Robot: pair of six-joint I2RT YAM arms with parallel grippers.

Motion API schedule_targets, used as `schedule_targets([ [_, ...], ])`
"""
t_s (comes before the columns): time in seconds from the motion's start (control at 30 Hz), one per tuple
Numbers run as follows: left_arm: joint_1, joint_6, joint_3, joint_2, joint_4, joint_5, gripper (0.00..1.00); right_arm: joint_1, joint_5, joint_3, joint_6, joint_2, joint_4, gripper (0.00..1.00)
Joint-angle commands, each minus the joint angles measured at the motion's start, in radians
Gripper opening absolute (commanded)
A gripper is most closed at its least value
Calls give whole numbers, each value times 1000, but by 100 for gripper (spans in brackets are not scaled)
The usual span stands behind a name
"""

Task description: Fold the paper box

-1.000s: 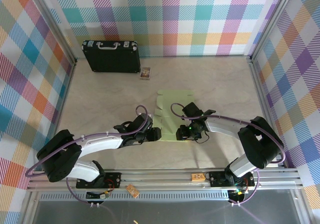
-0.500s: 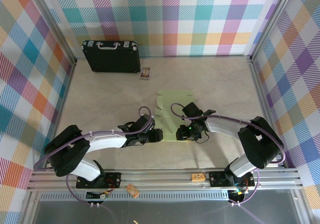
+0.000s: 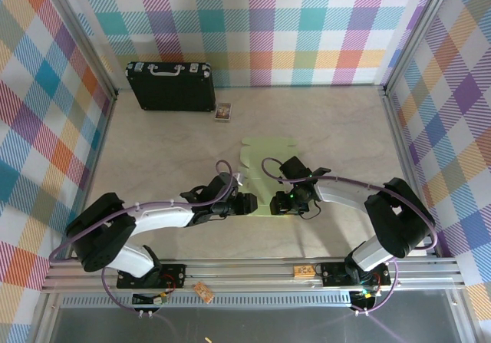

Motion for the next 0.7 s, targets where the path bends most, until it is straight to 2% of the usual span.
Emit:
schedule_targets([
  [0.0, -27, -26, 11, 59, 97, 57, 47, 2, 35, -25, -17, 62, -20, 45],
  [0.27, -46, -39, 35, 185, 150, 50, 45, 2, 38, -30, -10, 57, -15, 45],
  [0.67, -46, -51, -6, 197, 76, -8, 37, -2, 28, -21, 8, 52, -20, 44],
])
